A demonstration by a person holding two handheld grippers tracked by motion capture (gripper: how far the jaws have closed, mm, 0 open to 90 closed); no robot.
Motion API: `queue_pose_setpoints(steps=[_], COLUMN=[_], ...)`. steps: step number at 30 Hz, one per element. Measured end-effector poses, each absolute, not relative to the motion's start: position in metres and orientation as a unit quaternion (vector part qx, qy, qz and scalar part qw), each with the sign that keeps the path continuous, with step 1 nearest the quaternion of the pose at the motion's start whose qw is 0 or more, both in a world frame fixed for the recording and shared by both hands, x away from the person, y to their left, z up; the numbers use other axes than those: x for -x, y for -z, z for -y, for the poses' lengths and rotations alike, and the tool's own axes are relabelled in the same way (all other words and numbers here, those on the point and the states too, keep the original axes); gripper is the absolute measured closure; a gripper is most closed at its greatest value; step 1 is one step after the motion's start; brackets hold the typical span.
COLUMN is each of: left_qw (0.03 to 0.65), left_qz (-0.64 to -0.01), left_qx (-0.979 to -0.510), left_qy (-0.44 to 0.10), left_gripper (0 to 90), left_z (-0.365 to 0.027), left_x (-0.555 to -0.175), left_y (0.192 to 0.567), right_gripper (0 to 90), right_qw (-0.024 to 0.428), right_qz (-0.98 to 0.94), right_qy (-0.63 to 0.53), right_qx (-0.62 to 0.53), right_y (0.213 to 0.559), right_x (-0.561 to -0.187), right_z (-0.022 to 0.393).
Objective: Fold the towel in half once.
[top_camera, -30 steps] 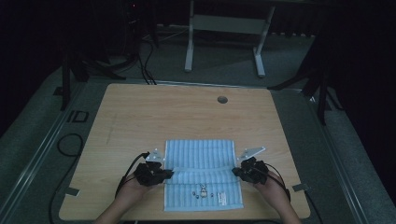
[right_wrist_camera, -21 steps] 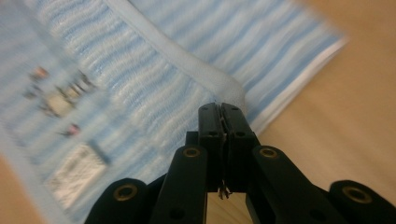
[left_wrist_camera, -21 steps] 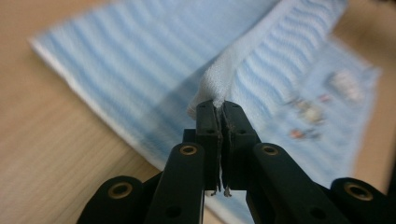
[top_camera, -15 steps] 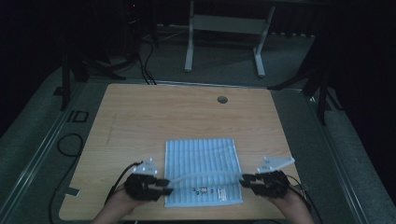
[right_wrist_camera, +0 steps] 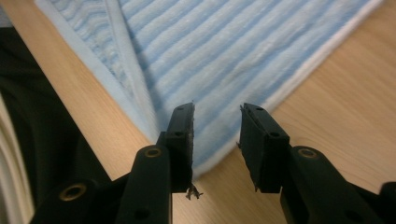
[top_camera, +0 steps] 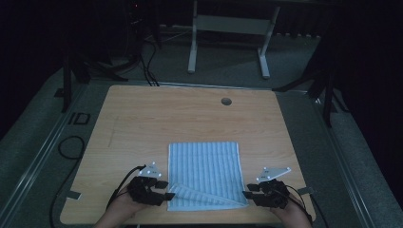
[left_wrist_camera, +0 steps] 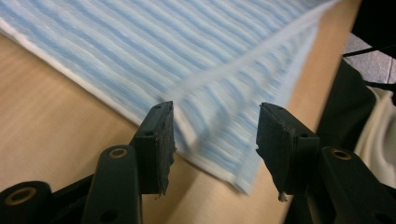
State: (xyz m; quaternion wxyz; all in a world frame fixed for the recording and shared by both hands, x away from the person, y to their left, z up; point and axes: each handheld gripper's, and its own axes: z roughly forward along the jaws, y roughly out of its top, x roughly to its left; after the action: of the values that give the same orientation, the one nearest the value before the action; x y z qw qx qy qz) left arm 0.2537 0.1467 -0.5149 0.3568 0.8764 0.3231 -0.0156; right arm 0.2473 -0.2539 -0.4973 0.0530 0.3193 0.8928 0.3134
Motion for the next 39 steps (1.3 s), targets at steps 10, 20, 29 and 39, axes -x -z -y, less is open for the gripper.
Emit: queue_pose_setpoints(steps=[10, 20, 29, 39], left_qw=[0.309, 0.326, 0.3, 0.292], left_qz=[-0.277, -0.24, -0.238, -0.305], left_qx=[-0.91, -0.914, -0.923, -0.906], left_qy=[-0.007, -0.03, 0.033, -0.025], left_gripper=[47.6, 81.1, 53.5, 42.7], left_z=[-0.119, -0.116, -0.127, -0.15], left_x=[-0.275, -0.254, -0.229, -0.246], left_y=[0.538, 0.523, 0.512, 0.507], right_gripper=[64.8, 65.5, 64.9, 58.6], right_qw=[0.065, 0.064, 0.063, 0.083], right_qz=[-0.891, -0.887, -0.883, -0.88], right_qy=[-0.306, -0.3, -0.303, -0.306], right_qx=[-0.33, -0.345, -0.354, -0.354], right_y=[0.502, 0.508, 0.507, 0.496], right_x=[-0.249, -0.254, -0.254, -0.262], right_z=[0.258, 0.262, 0.267, 0.271])
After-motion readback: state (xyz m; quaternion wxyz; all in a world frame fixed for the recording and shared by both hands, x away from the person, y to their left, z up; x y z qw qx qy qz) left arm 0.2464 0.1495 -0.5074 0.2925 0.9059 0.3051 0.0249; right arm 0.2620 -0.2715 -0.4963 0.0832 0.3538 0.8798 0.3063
